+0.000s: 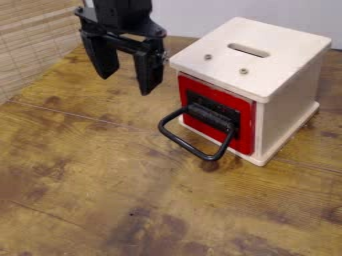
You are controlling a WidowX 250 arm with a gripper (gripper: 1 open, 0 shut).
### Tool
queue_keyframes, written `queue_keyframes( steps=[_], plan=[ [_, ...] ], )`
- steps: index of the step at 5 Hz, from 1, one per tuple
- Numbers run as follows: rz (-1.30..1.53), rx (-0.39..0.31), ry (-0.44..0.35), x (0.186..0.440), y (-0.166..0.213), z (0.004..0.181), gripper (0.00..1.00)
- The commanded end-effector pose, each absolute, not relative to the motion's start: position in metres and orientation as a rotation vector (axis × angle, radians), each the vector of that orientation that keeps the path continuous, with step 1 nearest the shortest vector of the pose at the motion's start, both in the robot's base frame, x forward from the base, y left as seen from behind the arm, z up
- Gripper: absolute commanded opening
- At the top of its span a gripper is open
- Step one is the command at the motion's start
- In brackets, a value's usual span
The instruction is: Close the drawer
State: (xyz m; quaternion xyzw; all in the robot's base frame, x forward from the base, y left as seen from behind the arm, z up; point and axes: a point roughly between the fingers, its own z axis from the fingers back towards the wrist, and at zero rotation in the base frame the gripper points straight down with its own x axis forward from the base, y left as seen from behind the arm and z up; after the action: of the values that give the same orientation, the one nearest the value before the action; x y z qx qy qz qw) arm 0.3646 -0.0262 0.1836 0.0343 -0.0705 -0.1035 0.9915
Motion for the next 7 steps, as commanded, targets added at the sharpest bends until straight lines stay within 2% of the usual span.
queue_keyframes(
  steps=[1,2,4,6,7],
  plan=[
    [-0.222,0.067,-0.26,0.368,-0.036,0.24,1.0],
    [-0.24,0.081,-0.257,0.37,-0.047,0.235,1.0],
    [-0.12,0.093,-0.253,0.368,-0.034,0.216,1.0],
    [-0.18,0.088,-0.273,0.346,-0.024,0.208,1.0],
    [-0.181,0.091,-0.284,0.347,-0.025,0.206,1.0]
  ],
)
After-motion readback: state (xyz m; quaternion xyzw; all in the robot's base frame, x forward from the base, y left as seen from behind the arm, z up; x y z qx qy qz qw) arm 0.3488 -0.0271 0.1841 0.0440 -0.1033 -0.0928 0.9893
